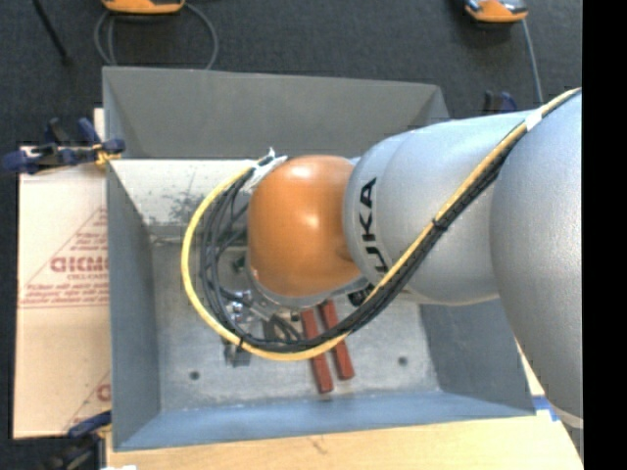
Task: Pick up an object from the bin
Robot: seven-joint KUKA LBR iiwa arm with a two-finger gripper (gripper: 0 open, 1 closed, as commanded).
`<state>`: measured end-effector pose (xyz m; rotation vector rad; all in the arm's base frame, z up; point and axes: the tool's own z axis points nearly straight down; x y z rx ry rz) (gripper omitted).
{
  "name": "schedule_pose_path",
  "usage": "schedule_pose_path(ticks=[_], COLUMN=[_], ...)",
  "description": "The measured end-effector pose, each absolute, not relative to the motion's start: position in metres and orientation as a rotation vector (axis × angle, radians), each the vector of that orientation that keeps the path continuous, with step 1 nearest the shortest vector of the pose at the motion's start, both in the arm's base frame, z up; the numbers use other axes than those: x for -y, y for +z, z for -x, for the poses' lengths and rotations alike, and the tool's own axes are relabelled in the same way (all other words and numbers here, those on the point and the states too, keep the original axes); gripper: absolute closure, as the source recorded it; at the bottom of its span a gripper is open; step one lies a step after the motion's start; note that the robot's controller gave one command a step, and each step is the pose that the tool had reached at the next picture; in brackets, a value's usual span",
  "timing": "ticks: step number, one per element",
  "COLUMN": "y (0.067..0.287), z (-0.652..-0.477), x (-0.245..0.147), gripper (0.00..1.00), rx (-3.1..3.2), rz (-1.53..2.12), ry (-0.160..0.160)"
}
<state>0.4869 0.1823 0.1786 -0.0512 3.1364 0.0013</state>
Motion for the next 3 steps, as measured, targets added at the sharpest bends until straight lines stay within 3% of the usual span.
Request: schedule_pose_path(ticks=[1, 2, 3], y=[0.174, 0.174, 0.078], z=[-0.475, -0.476, -0.521], x=[-0.135, -0.138, -0.084], gripper=[1.0, 0.0, 0.0], rx=[-3.142, -3.14, -3.137], rz=[0.031, 0.033, 0.201], ry=[-0.003, 0.002, -0.005])
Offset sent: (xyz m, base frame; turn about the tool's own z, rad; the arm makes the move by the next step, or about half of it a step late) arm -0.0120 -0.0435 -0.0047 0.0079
